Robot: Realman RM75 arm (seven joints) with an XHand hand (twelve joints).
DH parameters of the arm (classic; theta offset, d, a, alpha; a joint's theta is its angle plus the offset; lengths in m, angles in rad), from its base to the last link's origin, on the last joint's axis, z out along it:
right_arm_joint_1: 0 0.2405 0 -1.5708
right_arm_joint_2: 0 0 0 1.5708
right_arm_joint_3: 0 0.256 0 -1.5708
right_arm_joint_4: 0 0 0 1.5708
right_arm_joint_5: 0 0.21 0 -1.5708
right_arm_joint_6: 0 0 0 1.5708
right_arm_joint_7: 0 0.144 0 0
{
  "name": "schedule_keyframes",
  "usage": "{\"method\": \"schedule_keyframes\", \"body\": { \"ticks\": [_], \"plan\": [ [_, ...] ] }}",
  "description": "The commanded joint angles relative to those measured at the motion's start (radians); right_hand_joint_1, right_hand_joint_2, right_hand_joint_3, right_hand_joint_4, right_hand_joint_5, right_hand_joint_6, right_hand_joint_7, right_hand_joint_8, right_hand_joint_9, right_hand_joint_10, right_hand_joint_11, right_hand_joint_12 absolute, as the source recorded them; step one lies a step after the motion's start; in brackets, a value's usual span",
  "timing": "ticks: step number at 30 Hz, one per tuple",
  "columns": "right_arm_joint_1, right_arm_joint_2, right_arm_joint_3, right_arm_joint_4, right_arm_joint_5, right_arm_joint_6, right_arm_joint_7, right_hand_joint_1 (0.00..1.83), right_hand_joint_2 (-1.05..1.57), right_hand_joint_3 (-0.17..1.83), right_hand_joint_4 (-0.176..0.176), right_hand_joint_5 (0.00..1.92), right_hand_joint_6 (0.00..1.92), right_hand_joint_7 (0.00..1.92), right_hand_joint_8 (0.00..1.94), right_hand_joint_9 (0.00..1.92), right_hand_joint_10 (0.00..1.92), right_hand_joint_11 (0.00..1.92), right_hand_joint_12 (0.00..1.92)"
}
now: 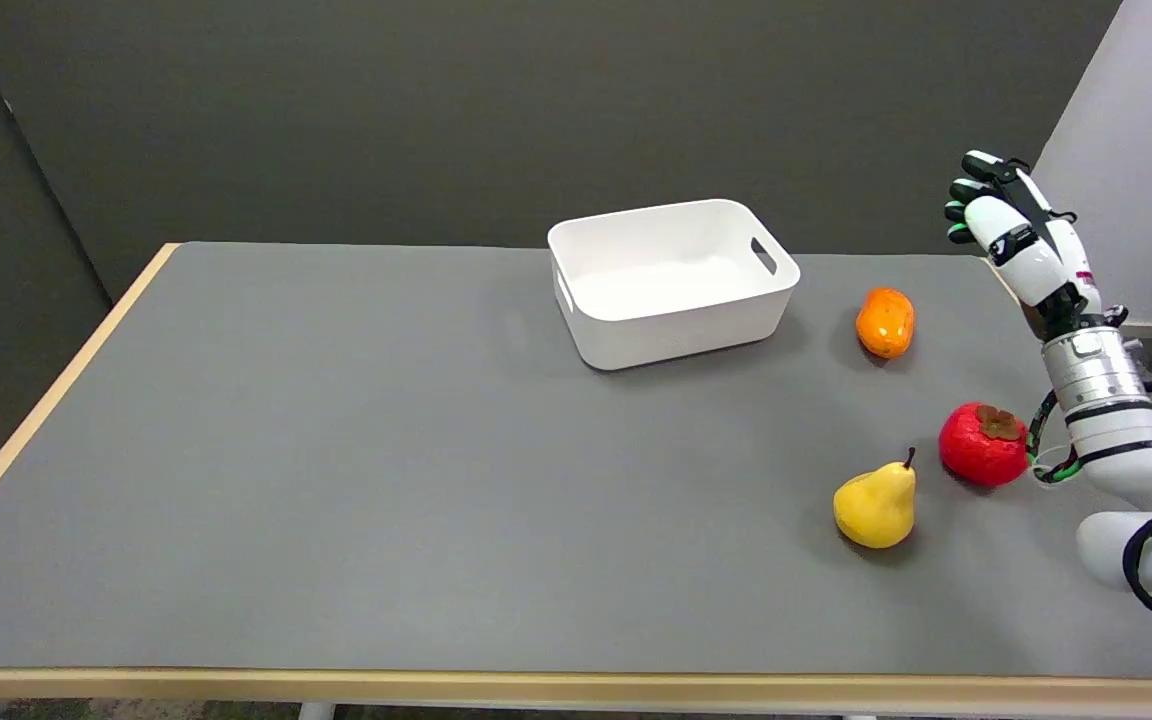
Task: Pick up tomato.
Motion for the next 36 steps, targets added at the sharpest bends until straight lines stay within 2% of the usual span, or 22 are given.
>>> {"method": "schedule_keyframes", "body": {
  "ticks": [1, 6, 9, 13, 16, 22, 24, 30, 34, 36],
  "plan": [
    [0.051, 0.013, -0.005, 0.038, -0.068, -0.050, -0.001, 0.24, 0.67, 0.97, 0.135, 0.21, 0.47, 0.35, 0.41, 0.35, 0.74, 0.25, 1.30],
    [0.051, 0.028, 0.006, 0.032, -0.107, -0.075, -0.066, 0.25, 0.67, 0.97, 0.136, 0.21, 0.48, 0.35, 0.41, 0.35, 0.74, 0.25, 1.30],
    [0.049, 0.066, 0.016, 0.006, -0.152, -0.110, -0.168, 0.27, 0.67, 0.96, 0.132, 0.21, 0.48, 0.36, 0.41, 0.34, 0.74, 0.23, 1.29],
    [0.015, 0.134, 0.019, -0.069, -0.132, -0.134, -0.297, 0.28, 0.66, 0.93, 0.120, 0.21, 0.45, 0.35, 0.38, 0.33, 0.74, 0.20, 1.27],
    [-0.012, 0.162, 0.021, -0.125, -0.071, -0.148, -0.427, 0.28, 0.68, 0.89, 0.110, 0.21, 0.43, 0.35, 0.36, 0.32, 0.74, 0.19, 1.25],
    [-0.110, 0.273, 0.023, -0.254, 0.163, -0.199, -0.874, 0.32, 0.68, 0.88, 0.100, 0.21, 0.43, 0.35, 0.36, 0.30, 0.75, 0.17, 1.25],
    [-0.134, 0.282, 0.023, -0.270, 0.218, -0.202, -0.958, 0.33, 0.67, 0.88, 0.097, 0.21, 0.42, 0.35, 0.36, 0.30, 0.75, 0.16, 1.25],
    [-0.213, 0.287, -0.038, -0.260, 0.406, -0.150, -0.958, 0.31, 0.65, 0.88, 0.095, 0.21, 0.42, 0.35, 0.36, 0.30, 0.75, 0.15, 1.23],
    [-0.214, 0.278, -0.161, -0.244, 0.478, -0.054, -0.869, 0.24, 0.62, 0.89, 0.102, 0.20, 0.41, 0.33, 0.34, 0.29, 0.71, 0.14, 1.22],
    [-0.214, 0.276, -0.247, -0.245, 0.506, 0.018, -0.759, 0.21, 0.58, 0.94, 0.107, 0.19, 0.42, 0.32, 0.35, 0.29, 0.70, 0.13, 1.22]
  ]
}}
